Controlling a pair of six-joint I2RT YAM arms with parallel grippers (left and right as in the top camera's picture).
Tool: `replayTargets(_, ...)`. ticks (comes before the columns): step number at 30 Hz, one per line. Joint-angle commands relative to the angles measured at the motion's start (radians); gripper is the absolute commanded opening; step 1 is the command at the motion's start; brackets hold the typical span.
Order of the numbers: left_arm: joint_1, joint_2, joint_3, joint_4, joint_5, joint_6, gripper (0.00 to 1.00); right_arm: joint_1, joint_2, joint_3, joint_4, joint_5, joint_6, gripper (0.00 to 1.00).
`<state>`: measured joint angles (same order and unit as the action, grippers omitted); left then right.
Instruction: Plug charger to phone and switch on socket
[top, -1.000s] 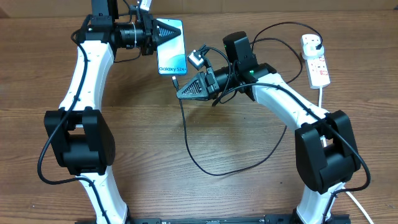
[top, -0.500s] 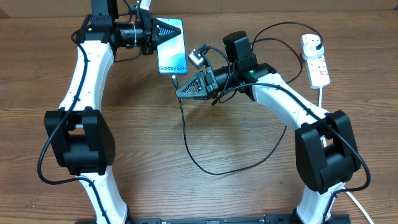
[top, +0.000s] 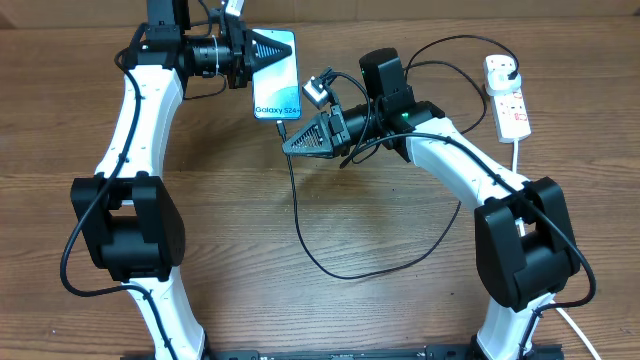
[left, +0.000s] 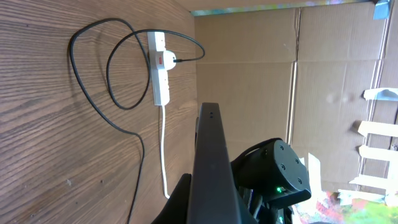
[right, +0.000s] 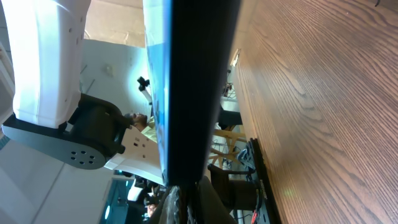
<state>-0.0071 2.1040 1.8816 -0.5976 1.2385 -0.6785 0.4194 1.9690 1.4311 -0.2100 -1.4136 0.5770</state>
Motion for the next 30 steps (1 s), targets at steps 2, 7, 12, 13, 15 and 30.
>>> replayTargets(2, 0.002, -0.015, 0.004, 0.014, 0.035, -0.01, 0.04, -0.003, -0.014, 0.002, -0.002, -0.029, 0.003, 0.04)
replayTargets(7, 0.003, -0.015, 0.004, 0.028, 0.034, -0.021, 0.05, -0.001, -0.014, 0.002, -0.004, -0.032, 0.003, 0.04)
replayTargets(12, 0.003, -0.015, 0.004, 0.034, 0.034, -0.026, 0.04, 0.0, -0.014, 0.002, -0.004, -0.047, 0.003, 0.04)
replayTargets(13, 0.003, -0.015, 0.004, 0.034, 0.034, -0.025, 0.04, 0.0, -0.014, 0.002, -0.004, -0.047, 0.003, 0.04)
replayTargets(15, 0.0, -0.015, 0.004, 0.034, 0.034, -0.025, 0.04, 0.0, -0.014, 0.002, -0.003, -0.046, 0.003, 0.04)
replayTargets(30, -0.016, -0.015, 0.004, 0.025, 0.037, 0.005, 0.04, 0.0, -0.014, 0.002, 0.0, -0.043, 0.003, 0.04)
